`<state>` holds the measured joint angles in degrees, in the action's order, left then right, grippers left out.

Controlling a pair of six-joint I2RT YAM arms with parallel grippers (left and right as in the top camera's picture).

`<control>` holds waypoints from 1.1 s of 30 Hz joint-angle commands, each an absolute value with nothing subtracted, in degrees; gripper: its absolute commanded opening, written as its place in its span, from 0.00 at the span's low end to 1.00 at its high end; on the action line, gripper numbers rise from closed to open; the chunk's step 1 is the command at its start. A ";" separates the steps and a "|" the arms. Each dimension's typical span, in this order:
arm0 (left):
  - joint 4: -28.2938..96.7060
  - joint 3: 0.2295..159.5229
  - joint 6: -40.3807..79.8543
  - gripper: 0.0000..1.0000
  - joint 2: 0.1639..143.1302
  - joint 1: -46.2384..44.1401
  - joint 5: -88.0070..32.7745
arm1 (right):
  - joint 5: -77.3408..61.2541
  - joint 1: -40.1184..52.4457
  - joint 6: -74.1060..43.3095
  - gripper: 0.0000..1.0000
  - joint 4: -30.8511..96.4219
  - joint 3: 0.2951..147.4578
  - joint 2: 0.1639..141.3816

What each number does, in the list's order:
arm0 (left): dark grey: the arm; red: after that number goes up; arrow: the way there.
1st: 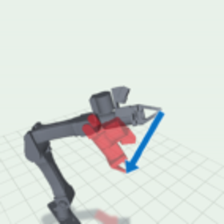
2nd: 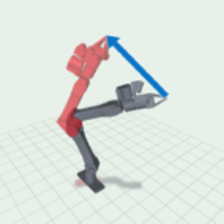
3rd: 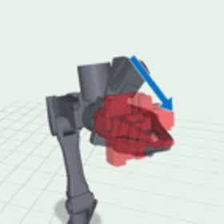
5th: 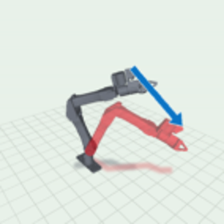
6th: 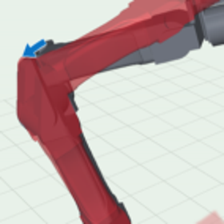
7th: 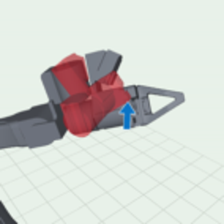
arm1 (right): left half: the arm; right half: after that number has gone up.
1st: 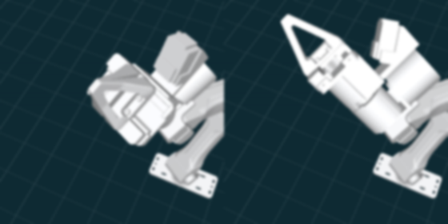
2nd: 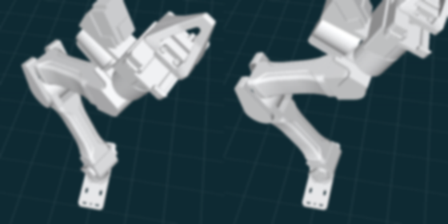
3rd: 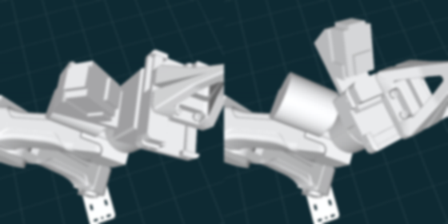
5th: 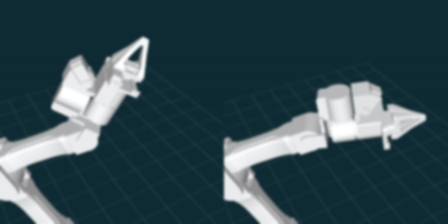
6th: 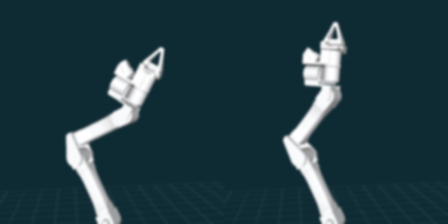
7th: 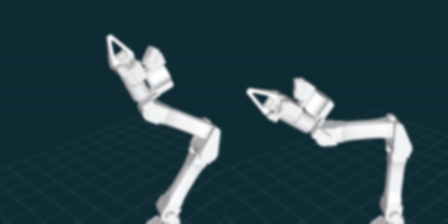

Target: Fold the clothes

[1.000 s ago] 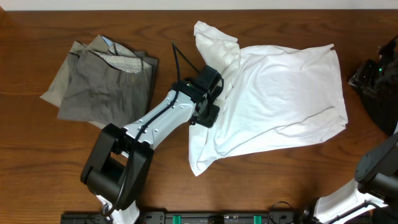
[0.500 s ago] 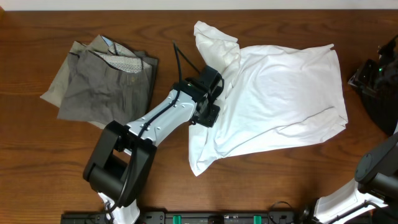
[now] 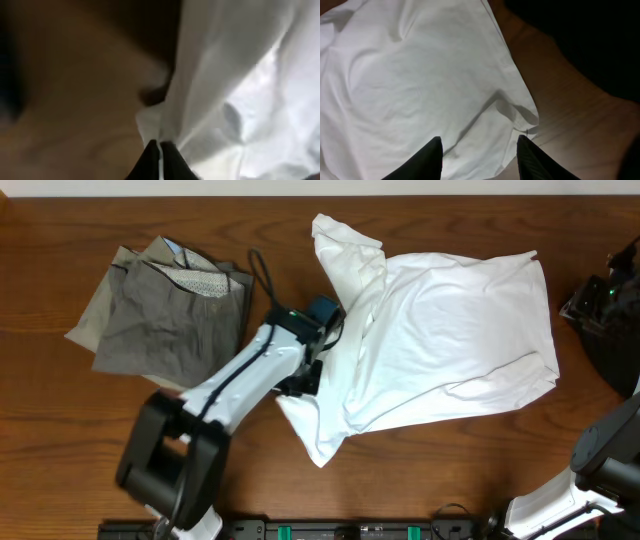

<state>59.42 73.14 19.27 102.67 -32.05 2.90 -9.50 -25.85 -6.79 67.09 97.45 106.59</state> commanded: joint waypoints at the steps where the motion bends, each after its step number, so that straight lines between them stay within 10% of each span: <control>1: 62.61 74.54 24.73 0.06 100.36 -31.88 7.18 | -10.13 -25.43 -6.59 0.47 67.02 97.58 106.87; 16: 75.24 73.45 28.16 0.06 100.40 -31.88 11.22 | -10.09 -25.47 -6.57 0.47 67.09 97.58 106.87; 20: 75.83 73.43 28.03 0.39 100.40 -31.88 11.42 | -10.11 -25.47 -6.57 0.47 67.00 97.58 106.87; 28: 68.45 78.30 22.15 0.49 100.07 -31.68 19.38 | -13.08 -24.45 -6.55 0.50 66.28 96.73 106.98; 33: 45.65 78.04 1.02 0.52 100.92 -31.16 2.68 | -14.85 -21.98 -6.31 0.57 63.72 93.10 107.02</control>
